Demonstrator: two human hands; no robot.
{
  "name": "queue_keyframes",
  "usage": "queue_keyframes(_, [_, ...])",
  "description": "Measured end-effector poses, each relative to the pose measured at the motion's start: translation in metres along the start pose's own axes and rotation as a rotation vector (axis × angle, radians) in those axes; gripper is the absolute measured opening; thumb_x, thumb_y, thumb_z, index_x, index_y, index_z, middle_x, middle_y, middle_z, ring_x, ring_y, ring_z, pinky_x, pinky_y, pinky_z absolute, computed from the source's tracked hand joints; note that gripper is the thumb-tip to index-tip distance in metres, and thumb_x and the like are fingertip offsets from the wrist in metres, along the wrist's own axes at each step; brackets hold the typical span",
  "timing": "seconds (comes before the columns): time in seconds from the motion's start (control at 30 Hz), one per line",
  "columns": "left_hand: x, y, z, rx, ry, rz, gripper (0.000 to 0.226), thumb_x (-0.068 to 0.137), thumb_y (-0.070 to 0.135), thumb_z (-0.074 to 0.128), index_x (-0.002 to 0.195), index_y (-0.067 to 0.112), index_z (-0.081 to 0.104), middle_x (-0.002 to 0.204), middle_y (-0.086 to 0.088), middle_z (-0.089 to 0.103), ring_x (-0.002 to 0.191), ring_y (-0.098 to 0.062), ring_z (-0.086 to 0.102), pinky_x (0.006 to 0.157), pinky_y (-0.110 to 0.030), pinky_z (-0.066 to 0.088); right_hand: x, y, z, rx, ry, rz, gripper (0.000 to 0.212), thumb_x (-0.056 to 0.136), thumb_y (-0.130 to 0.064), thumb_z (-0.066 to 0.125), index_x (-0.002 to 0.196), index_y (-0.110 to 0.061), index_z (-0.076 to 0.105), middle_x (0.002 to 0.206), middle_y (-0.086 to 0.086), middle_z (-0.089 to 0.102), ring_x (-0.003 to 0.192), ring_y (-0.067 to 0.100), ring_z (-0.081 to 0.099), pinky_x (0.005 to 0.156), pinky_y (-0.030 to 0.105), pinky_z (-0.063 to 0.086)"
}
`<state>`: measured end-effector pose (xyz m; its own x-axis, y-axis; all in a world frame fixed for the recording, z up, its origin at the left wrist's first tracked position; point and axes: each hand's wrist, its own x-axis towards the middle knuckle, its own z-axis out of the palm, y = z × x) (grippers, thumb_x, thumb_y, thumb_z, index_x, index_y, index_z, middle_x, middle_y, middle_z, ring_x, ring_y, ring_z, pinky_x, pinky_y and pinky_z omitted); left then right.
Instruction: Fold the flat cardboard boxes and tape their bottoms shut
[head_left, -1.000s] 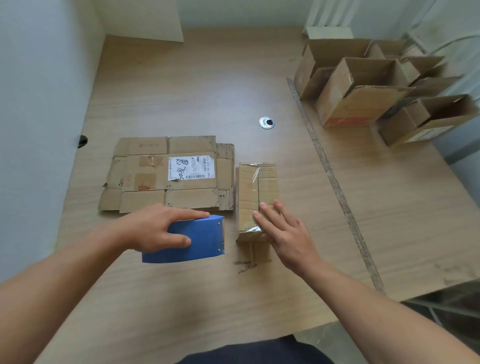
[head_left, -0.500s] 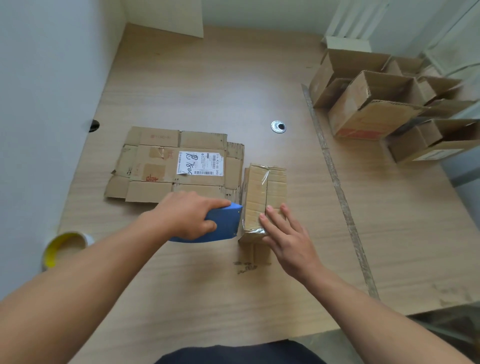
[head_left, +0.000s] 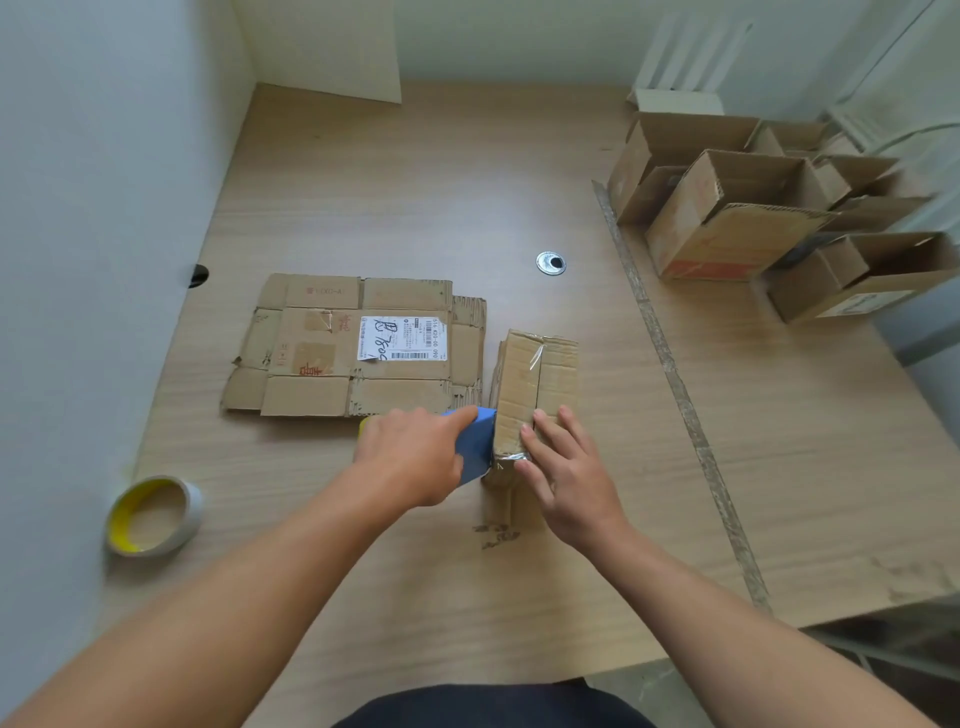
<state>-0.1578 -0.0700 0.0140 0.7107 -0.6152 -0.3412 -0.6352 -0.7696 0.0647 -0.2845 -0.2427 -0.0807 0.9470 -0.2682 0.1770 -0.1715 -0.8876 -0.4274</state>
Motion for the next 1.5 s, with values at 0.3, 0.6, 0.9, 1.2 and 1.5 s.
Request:
queue_keyframes(0.3, [0.001, 0.009, 0.005, 0.04, 0.05, 0.011, 0.045, 0.096, 0.034, 0.044, 0.139, 0.04, 0.03, 0.081, -0.003, 0.052, 0.078, -0.032, 0.054, 0.064, -0.034, 0.036, 0.002, -0.014, -0.012, 0.047, -0.129, 0.124, 0.054, 0.095, -0.048, 0.059, 0.138, -0.016, 0.056, 0.15, 0.002, 0.044, 0.15, 0.023, 0.021, 0.115, 0.041, 0.032])
queue_keyframes(0.6, [-0.014, -0.02, 0.02, -0.101, 0.039, -0.078, 0.059, 0.095, 0.043, 0.042, 0.148, 0.052, 0.019, 0.112, -0.005, 0.064, 0.101, -0.032, 0.06, 0.071, -0.033, 0.04, 0.015, -0.034, -0.004, -0.292, -0.027, 0.098, 0.073, 0.064, -0.06, 0.082, 0.13, -0.038, 0.058, 0.114, 0.007, 0.052, 0.112, 0.027, 0.04, 0.078, 0.051, 0.05])
queue_keyframes(0.9, [-0.023, -0.046, 0.014, -0.179, 0.086, -0.083, 0.06, 0.095, 0.049, 0.043, 0.148, 0.056, 0.016, 0.113, 0.0, 0.066, 0.1, -0.028, 0.06, 0.072, -0.034, 0.045, 0.019, -0.013, -0.035, -0.039, -0.347, 0.188, 0.064, 0.083, -0.049, 0.073, 0.14, -0.05, 0.046, 0.145, -0.005, 0.024, 0.137, 0.016, 0.016, 0.113, 0.043, 0.033])
queue_keyframes(1.2, [-0.025, -0.046, -0.002, -0.258, 0.092, -0.044, 0.057, 0.096, 0.05, 0.045, 0.146, 0.058, 0.019, 0.091, 0.007, 0.057, 0.09, -0.023, 0.058, 0.075, -0.034, 0.051, 0.025, -0.034, -0.048, -0.147, -0.305, 0.392, 0.081, 0.084, -0.065, 0.06, 0.15, -0.044, 0.018, 0.159, 0.0, 0.002, 0.146, 0.028, 0.004, 0.117, 0.048, 0.024])
queue_keyframes(1.5, [-0.023, -0.057, -0.004, -0.333, 0.087, -0.063, 0.059, 0.095, 0.051, 0.05, 0.146, 0.06, 0.022, 0.098, 0.007, 0.061, 0.086, -0.018, 0.052, 0.074, -0.032, 0.05, -0.002, -0.017, -0.068, -0.286, -0.38, 0.309, 0.071, 0.082, -0.044, 0.058, 0.143, -0.034, 0.023, 0.15, -0.006, 0.026, 0.144, 0.021, 0.021, 0.117, 0.055, 0.019])
